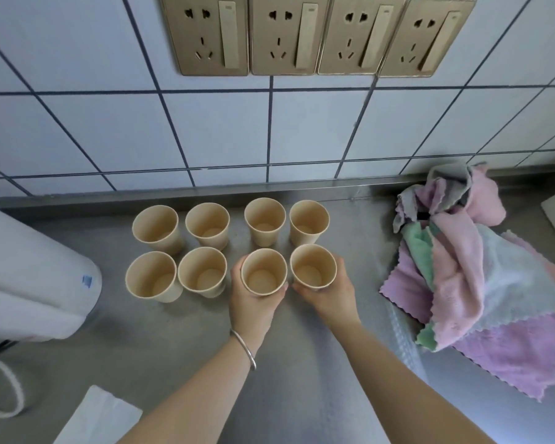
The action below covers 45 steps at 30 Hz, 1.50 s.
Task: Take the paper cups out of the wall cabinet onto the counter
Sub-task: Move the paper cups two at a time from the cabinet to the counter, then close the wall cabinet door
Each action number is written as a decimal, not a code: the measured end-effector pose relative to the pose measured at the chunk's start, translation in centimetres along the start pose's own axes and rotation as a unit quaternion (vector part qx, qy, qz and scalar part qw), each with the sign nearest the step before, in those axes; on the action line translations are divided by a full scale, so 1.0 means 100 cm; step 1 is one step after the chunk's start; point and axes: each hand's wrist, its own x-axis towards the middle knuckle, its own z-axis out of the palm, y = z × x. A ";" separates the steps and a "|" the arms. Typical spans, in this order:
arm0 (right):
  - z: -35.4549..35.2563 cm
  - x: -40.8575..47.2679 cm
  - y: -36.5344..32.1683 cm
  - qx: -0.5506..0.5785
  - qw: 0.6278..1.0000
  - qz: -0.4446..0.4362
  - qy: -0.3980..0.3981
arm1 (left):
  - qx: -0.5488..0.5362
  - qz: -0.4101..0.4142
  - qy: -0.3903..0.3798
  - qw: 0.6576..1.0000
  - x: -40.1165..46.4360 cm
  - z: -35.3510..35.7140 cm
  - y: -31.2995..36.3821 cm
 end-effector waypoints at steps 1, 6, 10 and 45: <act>0.001 0.001 0.002 -0.001 1.000 -0.002 0.000 | -0.002 0.001 0.006 1.000 0.001 0.000 -0.003; 0.005 0.009 0.008 0.010 1.000 0.002 -0.003 | 0.004 0.009 0.021 1.000 0.006 0.002 -0.009; 0.008 0.011 0.012 0.008 1.000 0.002 -0.008 | 0.012 -0.001 0.020 1.000 0.007 0.002 -0.012; -0.094 -0.244 0.098 0.108 0.903 0.181 0.374 | 0.101 -0.029 -0.482 0.870 -0.226 0.022 0.063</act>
